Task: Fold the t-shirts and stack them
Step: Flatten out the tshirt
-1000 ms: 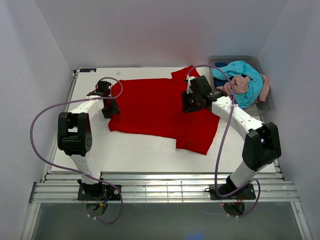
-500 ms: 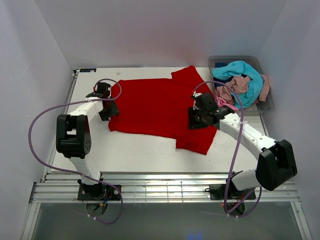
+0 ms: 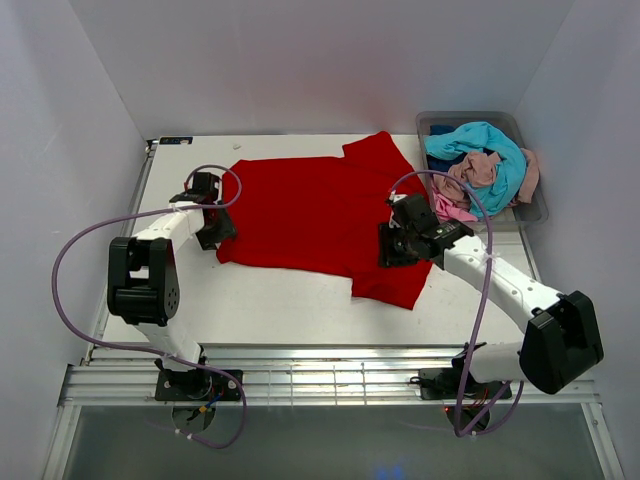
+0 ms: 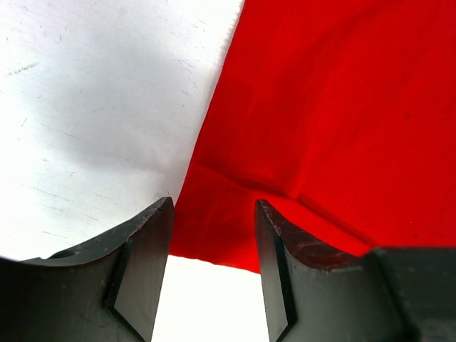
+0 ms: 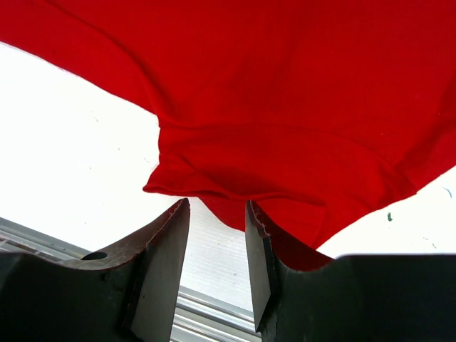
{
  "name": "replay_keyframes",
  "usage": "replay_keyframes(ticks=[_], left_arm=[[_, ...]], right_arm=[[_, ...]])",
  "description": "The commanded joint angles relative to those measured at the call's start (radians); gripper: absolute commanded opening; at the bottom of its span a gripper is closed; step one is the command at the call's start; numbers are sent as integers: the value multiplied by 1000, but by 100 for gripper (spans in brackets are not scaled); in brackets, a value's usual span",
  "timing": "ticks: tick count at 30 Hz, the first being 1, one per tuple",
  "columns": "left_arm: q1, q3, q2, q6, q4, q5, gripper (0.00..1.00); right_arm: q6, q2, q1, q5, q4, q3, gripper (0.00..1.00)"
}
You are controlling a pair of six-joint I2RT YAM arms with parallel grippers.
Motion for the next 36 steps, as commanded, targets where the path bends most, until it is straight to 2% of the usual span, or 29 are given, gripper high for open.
replay_keyframes(ticks=[1,6,9,14,16,17,26,30,33,34,36], left_arm=[[3,-14,-55,-9,10,-16,60],[4,-32,-54,-6,12,-22,54],[3,-49,-60,-9,16,-13,43],[3,-60,-72,-8,20,-5,9],[3,-61,-80,-3,18,-4,0],[3,-63,-84,0,16,-2,0],[4,11,-245,6,-66,14,0],[3,-1,-284,3,-91,30,0],[3,-44,-261,7,-85,1,0],[3,-52,-244,17,-85,-1,20],[3,-81,-213,23,-71,-2,53]], right_arm=[[15,-33,9,15,-2,-12,43],[32,-56,14,13,-2,-35,43],[41,-70,14,16,-4,-50,43],[51,-93,15,22,-18,-73,43],[57,-104,17,34,-33,-78,43],[60,-108,15,38,-38,-84,43],[98,-180,15,97,-105,-121,43],[127,-183,15,122,-136,-156,43],[149,-185,15,136,-141,-185,56],[150,-185,15,139,-139,-196,58],[155,-185,15,143,-139,-201,61]])
